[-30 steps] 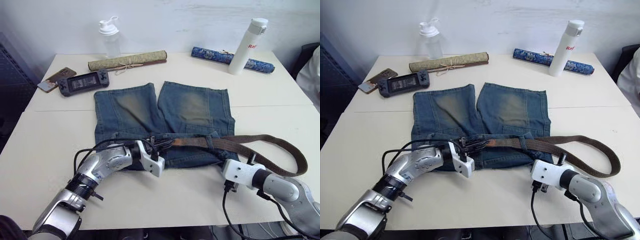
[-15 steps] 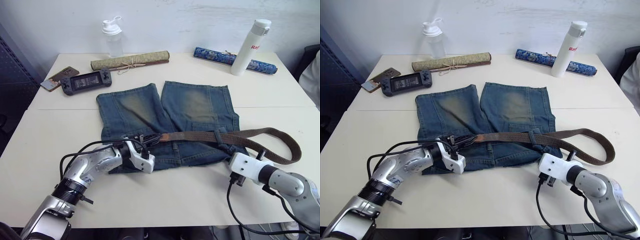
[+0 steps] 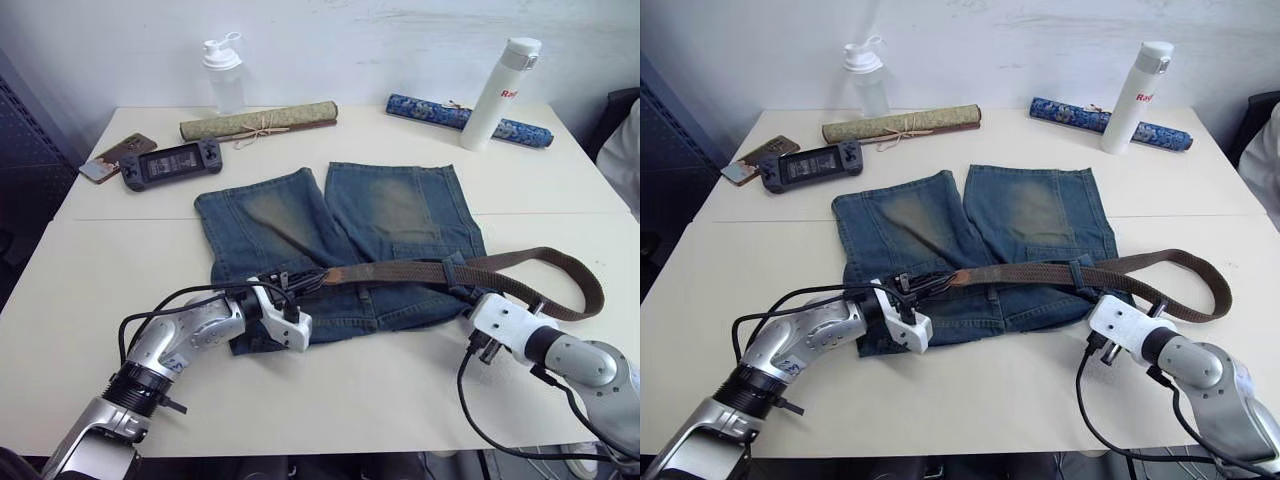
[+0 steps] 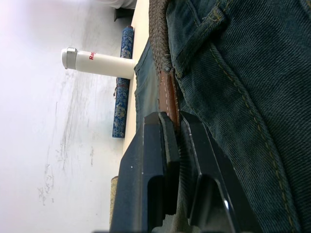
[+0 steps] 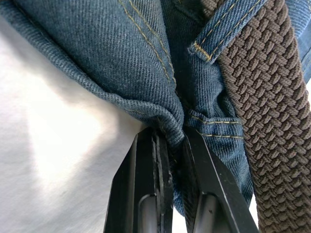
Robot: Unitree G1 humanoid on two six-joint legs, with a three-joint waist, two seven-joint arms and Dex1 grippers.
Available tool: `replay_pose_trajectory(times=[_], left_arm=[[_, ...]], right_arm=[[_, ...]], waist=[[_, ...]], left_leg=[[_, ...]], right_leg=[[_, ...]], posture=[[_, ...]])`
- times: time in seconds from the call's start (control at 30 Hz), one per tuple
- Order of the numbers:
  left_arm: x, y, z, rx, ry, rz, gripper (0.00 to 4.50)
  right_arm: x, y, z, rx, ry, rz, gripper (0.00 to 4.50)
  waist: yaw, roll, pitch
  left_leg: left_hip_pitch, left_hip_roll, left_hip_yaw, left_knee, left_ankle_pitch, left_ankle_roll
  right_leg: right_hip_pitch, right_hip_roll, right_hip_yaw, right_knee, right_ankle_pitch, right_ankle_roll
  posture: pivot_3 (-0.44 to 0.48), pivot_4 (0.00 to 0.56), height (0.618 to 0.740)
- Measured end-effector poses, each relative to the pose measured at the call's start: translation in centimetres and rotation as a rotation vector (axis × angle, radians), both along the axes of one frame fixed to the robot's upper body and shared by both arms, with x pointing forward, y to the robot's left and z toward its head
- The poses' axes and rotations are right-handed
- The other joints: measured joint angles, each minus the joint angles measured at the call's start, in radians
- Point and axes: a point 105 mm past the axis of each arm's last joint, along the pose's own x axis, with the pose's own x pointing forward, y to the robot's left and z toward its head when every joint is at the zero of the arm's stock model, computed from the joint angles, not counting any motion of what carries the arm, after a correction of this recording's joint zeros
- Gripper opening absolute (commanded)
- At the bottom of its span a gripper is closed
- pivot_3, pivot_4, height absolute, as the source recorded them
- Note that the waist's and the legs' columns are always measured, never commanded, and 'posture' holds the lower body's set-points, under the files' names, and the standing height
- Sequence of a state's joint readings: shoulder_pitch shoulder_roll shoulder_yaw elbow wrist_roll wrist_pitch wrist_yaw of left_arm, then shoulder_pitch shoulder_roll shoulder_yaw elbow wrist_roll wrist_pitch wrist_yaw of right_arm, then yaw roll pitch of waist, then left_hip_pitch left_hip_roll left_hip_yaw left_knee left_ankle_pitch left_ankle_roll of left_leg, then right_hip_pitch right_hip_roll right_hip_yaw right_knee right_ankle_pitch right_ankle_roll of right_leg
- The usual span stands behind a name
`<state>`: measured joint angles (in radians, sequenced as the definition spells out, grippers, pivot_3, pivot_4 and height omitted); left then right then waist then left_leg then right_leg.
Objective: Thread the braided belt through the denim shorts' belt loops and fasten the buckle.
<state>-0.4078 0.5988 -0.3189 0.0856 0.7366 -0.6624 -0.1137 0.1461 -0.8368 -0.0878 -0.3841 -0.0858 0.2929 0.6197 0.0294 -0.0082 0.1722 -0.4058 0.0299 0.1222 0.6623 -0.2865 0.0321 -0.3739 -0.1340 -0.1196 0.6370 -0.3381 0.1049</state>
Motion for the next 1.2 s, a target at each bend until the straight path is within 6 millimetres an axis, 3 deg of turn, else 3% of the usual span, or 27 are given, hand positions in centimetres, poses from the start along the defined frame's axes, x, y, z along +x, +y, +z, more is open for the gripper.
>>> replay_pose_trajectory(times=[0.2,0.4,0.5,0.57,0.77,0.97,1.2], left_arm=[[0.1,-0.1,0.0,-0.005,0.002,0.004,0.00],[0.1,-0.2,0.1,-0.008,0.002,0.003,0.00],[0.1,-0.2,0.1,-0.009,0.000,0.001,0.00],[0.1,-0.4,0.3,-0.015,-0.005,-0.003,0.00],[0.1,-0.6,0.3,-0.021,-0.005,-0.007,0.00],[0.1,-0.7,0.4,-0.023,-0.007,-0.008,0.00],[0.1,-0.7,0.4,-0.023,-0.007,-0.008,0.00]], right_arm=[[-1.4,0.1,2.2,0.332,0.082,-0.049,4.39],[-2.8,1.3,6.1,0.678,0.208,-0.008,4.46],[-4.2,5.1,7.7,0.919,0.369,0.138,4.46],[-3.9,8.3,8.2,1.156,0.459,0.171,4.46],[-3.2,12.1,6.3,1.418,0.634,0.096,4.46],[-1.1,15.1,4.0,1.736,0.758,-0.156,4.46],[1.2,14.2,3.9,1.875,0.712,-0.338,4.46]], waist=[[-0.005,0.000,0.000],[-0.006,0.000,0.000],[-0.006,0.000,0.000],[-0.008,-0.001,0.001],[-0.006,-0.001,0.001],[-0.009,-0.001,0.001],[-0.010,0.000,0.001]], left_leg=[[0.000,0.001,0.000,0.000,0.000,0.000],[0.000,0.001,-0.001,0.000,-0.001,0.001],[-0.001,0.002,-0.002,0.000,-0.002,0.001],[-0.001,0.002,-0.002,0.000,-0.001,0.001],[-0.003,0.000,-0.002,-0.001,-0.001,0.000],[-0.003,-0.001,0.000,0.000,-0.001,0.002],[-0.003,0.000,0.000,-0.001,-0.001,0.002]], right_leg=[[0.000,0.000,0.000,0.000,0.000,0.000],[0.000,-0.004,0.003,0.000,0.000,0.000],[0.000,-0.005,0.006,0.000,0.000,0.000],[0.000,-0.006,0.007,-0.001,0.000,0.000],[-0.002,-0.006,0.005,0.002,0.000,0.000],[-0.003,-0.008,0.003,0.005,0.000,0.000],[-0.003,-0.008,0.003,0.005,0.000,0.000]], posture=[[0.000,0.150,0.717],[0.000,0.150,0.717],[0.000,0.150,0.717],[0.000,0.150,0.717],[0.000,0.150,0.717],[0.000,0.150,0.717],[0.000,0.150,0.717]])
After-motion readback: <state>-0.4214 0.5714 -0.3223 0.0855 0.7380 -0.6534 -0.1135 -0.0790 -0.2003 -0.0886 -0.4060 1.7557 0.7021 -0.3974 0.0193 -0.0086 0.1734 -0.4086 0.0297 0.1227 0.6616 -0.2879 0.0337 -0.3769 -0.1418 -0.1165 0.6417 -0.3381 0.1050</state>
